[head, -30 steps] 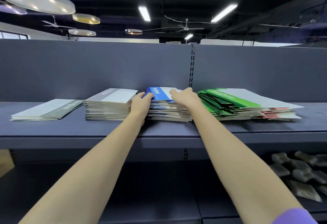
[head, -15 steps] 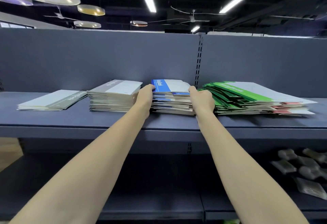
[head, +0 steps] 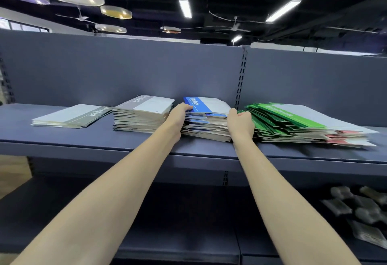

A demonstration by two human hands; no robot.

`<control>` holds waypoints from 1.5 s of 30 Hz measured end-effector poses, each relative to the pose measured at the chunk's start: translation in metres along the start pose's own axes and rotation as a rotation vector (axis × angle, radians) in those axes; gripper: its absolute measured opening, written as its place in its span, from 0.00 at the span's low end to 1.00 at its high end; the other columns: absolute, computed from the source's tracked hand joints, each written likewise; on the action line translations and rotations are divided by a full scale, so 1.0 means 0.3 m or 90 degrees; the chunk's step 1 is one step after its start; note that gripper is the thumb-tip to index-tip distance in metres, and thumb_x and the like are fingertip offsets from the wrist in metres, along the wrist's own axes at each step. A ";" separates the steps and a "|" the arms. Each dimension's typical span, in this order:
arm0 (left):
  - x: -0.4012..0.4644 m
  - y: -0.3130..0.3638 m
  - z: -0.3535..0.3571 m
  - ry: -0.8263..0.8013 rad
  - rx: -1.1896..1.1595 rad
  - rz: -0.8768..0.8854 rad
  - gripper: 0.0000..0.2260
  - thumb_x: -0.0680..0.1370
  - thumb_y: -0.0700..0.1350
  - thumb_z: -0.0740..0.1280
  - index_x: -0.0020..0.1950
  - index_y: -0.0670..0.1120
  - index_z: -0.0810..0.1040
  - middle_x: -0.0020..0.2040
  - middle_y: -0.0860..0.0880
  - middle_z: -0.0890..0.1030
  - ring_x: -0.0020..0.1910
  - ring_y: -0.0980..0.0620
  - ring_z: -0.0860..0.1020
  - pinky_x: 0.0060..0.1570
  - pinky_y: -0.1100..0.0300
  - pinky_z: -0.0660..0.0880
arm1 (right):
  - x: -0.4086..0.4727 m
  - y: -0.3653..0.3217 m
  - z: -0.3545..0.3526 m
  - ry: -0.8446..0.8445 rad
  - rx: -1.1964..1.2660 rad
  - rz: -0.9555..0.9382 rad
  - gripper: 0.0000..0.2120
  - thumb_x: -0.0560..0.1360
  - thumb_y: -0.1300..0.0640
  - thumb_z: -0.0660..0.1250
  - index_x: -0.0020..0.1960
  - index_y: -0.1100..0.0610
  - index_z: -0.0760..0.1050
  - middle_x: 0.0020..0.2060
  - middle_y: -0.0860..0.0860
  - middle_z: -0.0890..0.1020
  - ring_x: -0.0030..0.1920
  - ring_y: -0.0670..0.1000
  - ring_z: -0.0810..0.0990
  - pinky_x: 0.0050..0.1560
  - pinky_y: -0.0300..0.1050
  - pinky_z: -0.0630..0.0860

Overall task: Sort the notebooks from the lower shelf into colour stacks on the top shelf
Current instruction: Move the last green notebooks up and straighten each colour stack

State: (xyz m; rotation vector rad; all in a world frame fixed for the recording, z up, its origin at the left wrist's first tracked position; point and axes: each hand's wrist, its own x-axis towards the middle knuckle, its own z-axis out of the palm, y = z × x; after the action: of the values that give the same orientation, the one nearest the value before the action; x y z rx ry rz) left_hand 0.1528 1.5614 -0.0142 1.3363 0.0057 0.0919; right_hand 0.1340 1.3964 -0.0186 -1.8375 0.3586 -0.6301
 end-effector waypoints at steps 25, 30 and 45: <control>0.150 0.119 -0.010 -0.049 0.164 -0.114 0.16 0.65 0.47 0.71 0.51 0.45 0.75 0.44 0.45 0.77 0.35 0.45 0.76 0.41 0.54 0.75 | 0.092 -0.094 -0.045 -0.312 0.195 0.120 0.22 0.81 0.41 0.57 0.72 0.48 0.67 0.69 0.49 0.73 0.68 0.55 0.74 0.71 0.56 0.69; 0.251 0.083 -0.011 -0.036 0.170 -0.120 0.17 0.64 0.50 0.68 0.50 0.45 0.77 0.47 0.42 0.79 0.37 0.44 0.78 0.41 0.54 0.75 | 0.169 -0.123 -0.028 -0.345 0.178 0.143 0.10 0.85 0.49 0.56 0.52 0.54 0.71 0.43 0.51 0.78 0.54 0.53 0.78 0.65 0.51 0.74; 0.252 0.068 -0.006 -0.105 0.067 -0.105 0.14 0.72 0.53 0.67 0.52 0.45 0.81 0.47 0.43 0.85 0.36 0.44 0.81 0.36 0.59 0.77 | 0.261 -0.006 0.055 -0.437 0.224 0.139 0.17 0.82 0.49 0.58 0.56 0.60 0.79 0.46 0.56 0.86 0.42 0.56 0.84 0.44 0.46 0.78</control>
State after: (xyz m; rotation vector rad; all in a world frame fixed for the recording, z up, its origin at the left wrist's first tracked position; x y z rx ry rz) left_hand 0.2266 1.5730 0.0088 1.4399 -0.0188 -0.1605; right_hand 0.2070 1.3686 -0.0017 -1.5329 -0.0160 0.1033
